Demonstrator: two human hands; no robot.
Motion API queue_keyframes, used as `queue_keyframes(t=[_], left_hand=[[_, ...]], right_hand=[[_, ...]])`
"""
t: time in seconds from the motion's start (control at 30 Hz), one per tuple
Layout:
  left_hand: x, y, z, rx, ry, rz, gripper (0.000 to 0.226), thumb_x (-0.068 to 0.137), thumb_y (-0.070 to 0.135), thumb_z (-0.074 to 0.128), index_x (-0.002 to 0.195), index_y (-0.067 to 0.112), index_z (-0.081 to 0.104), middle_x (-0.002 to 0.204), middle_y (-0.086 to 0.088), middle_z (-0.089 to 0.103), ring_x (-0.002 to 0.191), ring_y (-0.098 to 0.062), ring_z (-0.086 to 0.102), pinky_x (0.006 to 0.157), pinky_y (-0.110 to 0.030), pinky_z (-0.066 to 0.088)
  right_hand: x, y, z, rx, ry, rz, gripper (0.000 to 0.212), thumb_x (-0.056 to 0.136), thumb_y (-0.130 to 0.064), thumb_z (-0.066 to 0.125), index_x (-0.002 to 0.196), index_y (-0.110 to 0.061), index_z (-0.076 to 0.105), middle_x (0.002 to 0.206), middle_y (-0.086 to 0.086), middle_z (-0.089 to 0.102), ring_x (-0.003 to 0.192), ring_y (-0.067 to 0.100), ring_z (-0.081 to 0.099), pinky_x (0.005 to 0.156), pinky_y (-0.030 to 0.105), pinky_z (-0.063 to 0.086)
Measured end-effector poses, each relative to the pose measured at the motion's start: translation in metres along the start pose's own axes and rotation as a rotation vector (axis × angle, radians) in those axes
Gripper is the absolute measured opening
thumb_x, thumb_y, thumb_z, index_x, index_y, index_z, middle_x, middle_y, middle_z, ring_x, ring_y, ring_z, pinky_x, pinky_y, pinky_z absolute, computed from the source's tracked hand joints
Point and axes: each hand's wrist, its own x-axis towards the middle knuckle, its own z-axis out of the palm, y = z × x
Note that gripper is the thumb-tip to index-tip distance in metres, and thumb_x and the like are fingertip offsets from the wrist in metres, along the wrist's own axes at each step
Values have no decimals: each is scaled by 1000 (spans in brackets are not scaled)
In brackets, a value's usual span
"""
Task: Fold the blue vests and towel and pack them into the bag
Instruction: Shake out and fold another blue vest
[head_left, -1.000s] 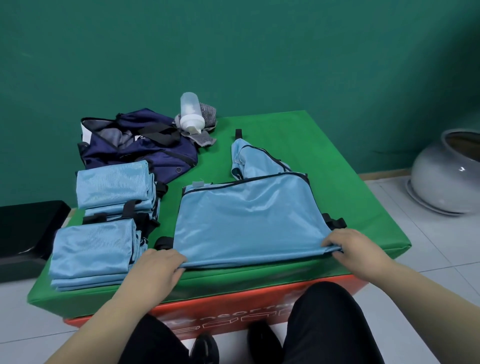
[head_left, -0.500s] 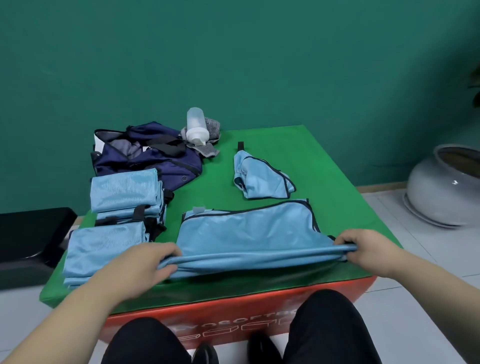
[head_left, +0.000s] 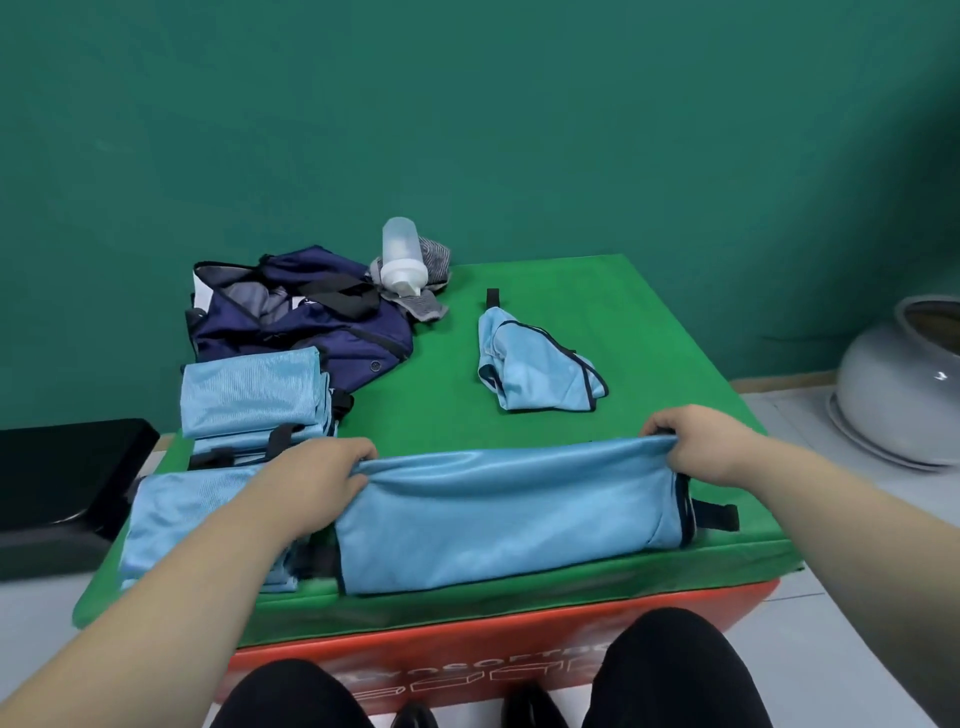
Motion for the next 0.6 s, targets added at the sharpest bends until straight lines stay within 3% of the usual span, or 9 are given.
queue_keyframes(t=[0.13,0.2,0.27,0.33,0.4,0.47,0.53,0.6], left_hand=[[32,-4,23,188,119,-72,20,94,29,55,114,27,58,107,3,68,100,-24,62,80,-37,50],[38,-1,32,245,249,-56,27,86,28,67,111,20,64,109,-3,67,103,-30,62,82,-41,51],[34,12,44,197,293,31,33,81,30,74,110,15,68,118,-11,66,113,-35,60,91,-47,51],[27,26,64,173,283,149,39,85,40,66,117,17,68,131,-12,62,124,-34,57,102,-51,48],[21,40,85,181,167,240,50,89,51,46,124,22,66,139,-9,59,130,-29,54,108,-48,43],[19,47,98,167,17,259,69,91,62,23,144,25,48,158,-8,34,147,-27,31,122,-42,18],[20,39,109,98,-110,214,88,85,75,-3,158,28,11,164,-1,-9,153,-23,-8,122,-39,-10],[20,27,118,103,-131,198,98,73,80,-21,157,31,-8,160,3,-27,149,-20,-24,120,-38,-17]], right_hand=[[36,-7,12,-88,50,47,57,79,1,42,127,-24,60,124,6,62,92,22,62,74,34,54],[42,-17,20,-279,112,49,57,82,-10,49,138,-23,52,132,5,54,109,25,56,92,39,48],[37,-30,38,-457,187,-63,49,86,-25,51,135,-23,53,133,3,51,123,26,47,106,44,36],[28,-39,66,-515,192,-239,52,89,-38,43,138,-23,53,143,6,49,136,29,39,114,46,27],[20,-44,95,-506,112,-316,65,90,-51,27,145,-23,47,154,9,41,147,33,28,120,50,18],[19,-39,115,-495,48,-319,71,94,-60,22,154,-24,31,164,8,22,153,32,10,123,51,4],[20,-30,122,-493,36,-309,74,98,-66,19,159,-26,14,168,3,2,154,28,-7,123,49,-5],[21,-18,122,-475,83,-339,76,98,-69,16,160,-25,13,167,2,-1,153,26,-10,123,45,-8]])
